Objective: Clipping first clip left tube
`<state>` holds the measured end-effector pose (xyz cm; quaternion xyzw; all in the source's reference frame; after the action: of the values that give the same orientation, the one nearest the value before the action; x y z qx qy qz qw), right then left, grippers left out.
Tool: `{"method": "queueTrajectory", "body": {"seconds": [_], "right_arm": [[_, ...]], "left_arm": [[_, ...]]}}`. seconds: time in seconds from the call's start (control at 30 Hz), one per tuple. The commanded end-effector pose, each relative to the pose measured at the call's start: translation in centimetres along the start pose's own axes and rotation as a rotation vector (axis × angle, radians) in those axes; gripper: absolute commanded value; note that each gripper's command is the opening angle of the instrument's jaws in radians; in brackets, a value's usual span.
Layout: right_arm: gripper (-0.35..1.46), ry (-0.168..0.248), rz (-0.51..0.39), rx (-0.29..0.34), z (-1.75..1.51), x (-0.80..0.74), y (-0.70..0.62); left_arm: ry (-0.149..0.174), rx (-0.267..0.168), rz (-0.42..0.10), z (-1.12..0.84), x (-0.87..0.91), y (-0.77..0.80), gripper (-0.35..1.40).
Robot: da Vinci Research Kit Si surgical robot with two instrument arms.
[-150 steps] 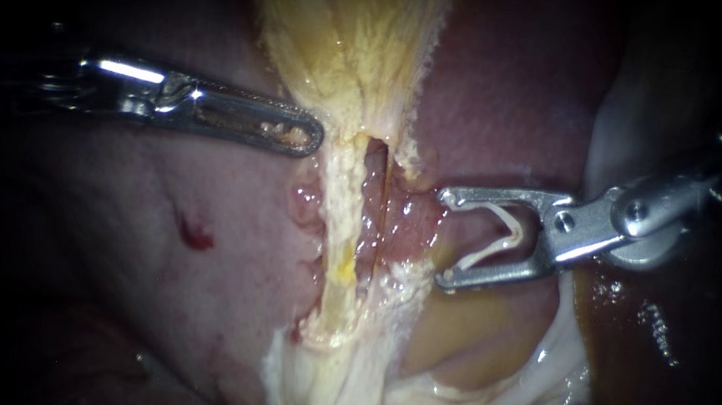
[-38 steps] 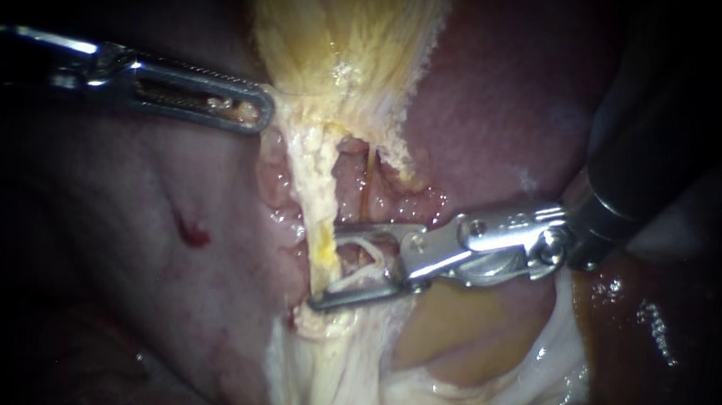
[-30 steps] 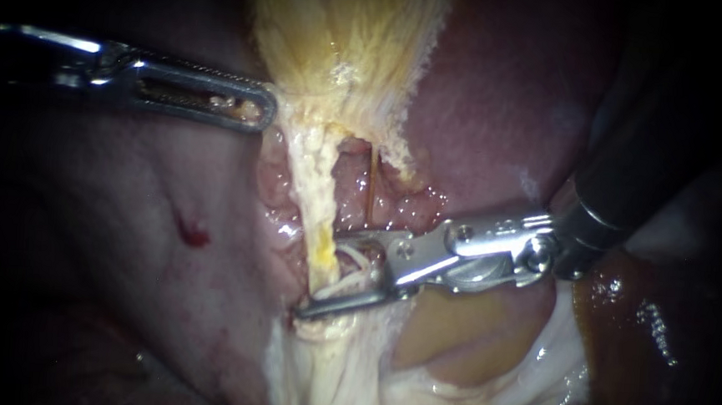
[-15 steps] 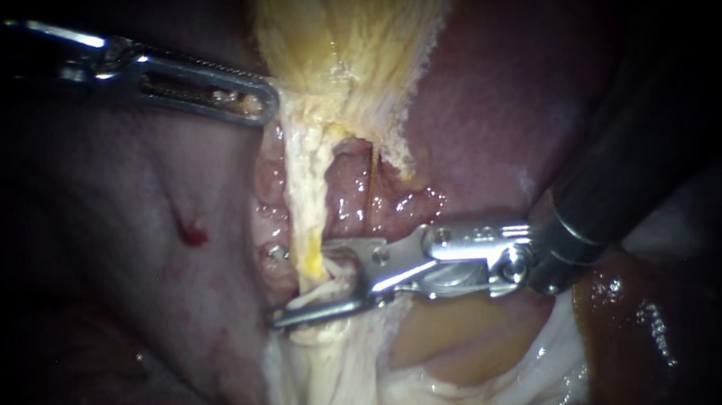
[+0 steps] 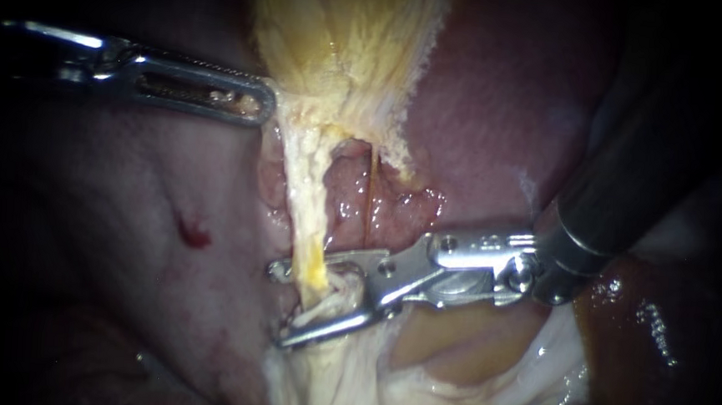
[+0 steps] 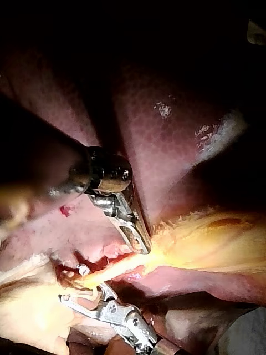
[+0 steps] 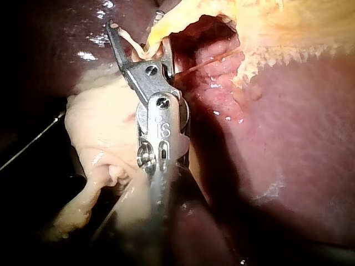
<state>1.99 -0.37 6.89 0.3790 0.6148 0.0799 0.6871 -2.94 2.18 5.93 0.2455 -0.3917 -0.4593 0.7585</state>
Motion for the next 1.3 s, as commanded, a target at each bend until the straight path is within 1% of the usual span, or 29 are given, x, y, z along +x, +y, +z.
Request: {"method": "queueTrajectory", "body": {"seconds": [0.03, 0.2, 0.33, 0.5, 0.6, 0.73, 1.07, 1.17, 1.3], "right_arm": [[0.50, 0.001, 0.000, -0.001, 0.02, 0.00, 0.02], [0.49, 0.000, -0.002, -0.004, 0.11, -0.02, 0.11], [0.48, 0.001, -0.002, -0.009, 0.12, -0.03, 0.17], [0.48, 0.002, -0.002, -0.019, 0.09, -0.05, 0.21], [0.48, 0.002, -0.002, -0.018, 0.09, -0.05, 0.21], [0.49, 0.003, 0.005, -0.016, 0.08, -0.03, 0.17], [0.49, 0.006, 0.007, 0.004, 0.07, 0.14, -0.11], [0.49, 0.007, 0.008, 0.007, 0.05, 0.17, -0.14], [0.50, 0.011, 0.009, 0.008, 0.03, 0.20, -0.14]], "left_arm": [[0.000, -0.001, 0.000, 0.01, 0.00, 0.00, -0.35], [-0.001, -0.003, -0.001, 0.02, 0.00, -0.01, -0.35], [-0.001, -0.003, -0.001, 0.02, 0.00, -0.02, -0.35], [-0.002, -0.005, -0.002, 0.02, 0.00, -0.05, -0.35], [-0.002, -0.006, -0.003, 0.02, 0.00, -0.07, -0.35], [-0.002, -0.005, -0.002, 0.02, 0.00, -0.06, -0.35], [-0.002, -0.004, -0.001, 0.01, 0.01, -0.04, -0.35], [-0.001, -0.004, -0.001, 0.01, 0.02, -0.04, -0.35], [-0.002, -0.004, -0.001, 0.01, 0.02, -0.04, -0.35]]}}
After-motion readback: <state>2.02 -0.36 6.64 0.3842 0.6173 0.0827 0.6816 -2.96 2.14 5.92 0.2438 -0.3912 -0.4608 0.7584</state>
